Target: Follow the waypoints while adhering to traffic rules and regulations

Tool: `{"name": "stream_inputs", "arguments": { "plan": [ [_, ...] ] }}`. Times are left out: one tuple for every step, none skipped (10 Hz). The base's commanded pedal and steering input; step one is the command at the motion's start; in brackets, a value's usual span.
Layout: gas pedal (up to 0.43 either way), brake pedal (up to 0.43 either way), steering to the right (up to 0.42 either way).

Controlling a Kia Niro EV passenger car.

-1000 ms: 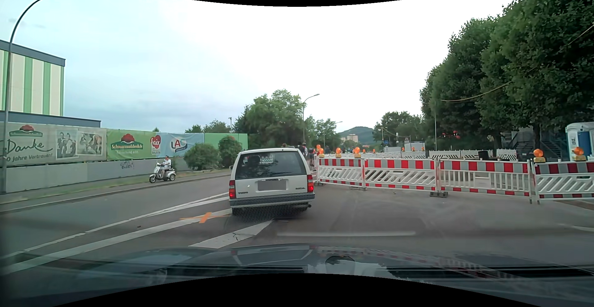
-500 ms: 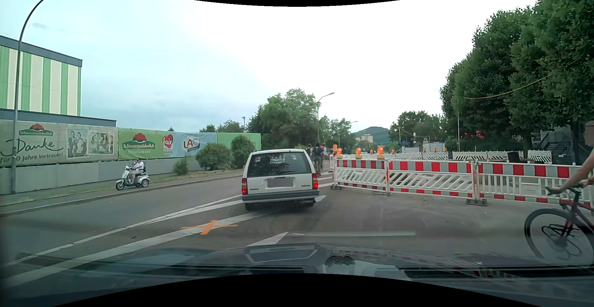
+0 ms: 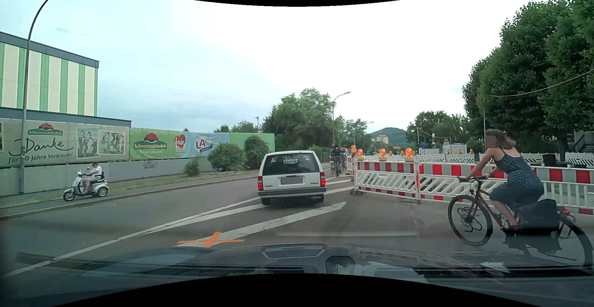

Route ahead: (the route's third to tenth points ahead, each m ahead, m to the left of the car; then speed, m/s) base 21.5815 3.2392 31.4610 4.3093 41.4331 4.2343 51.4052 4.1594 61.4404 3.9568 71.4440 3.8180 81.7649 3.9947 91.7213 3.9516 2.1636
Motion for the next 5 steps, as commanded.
{"name": "stream_inputs", "arguments": {
  "plan": [
    [0.15, 0.0, -0.218],
    [0.13, 0.0, -0.214],
    [0.13, 0.0, -0.214],
    [0.118, 0.0, -0.214],
    [0.118, 0.0, -0.212]
  ]
}}
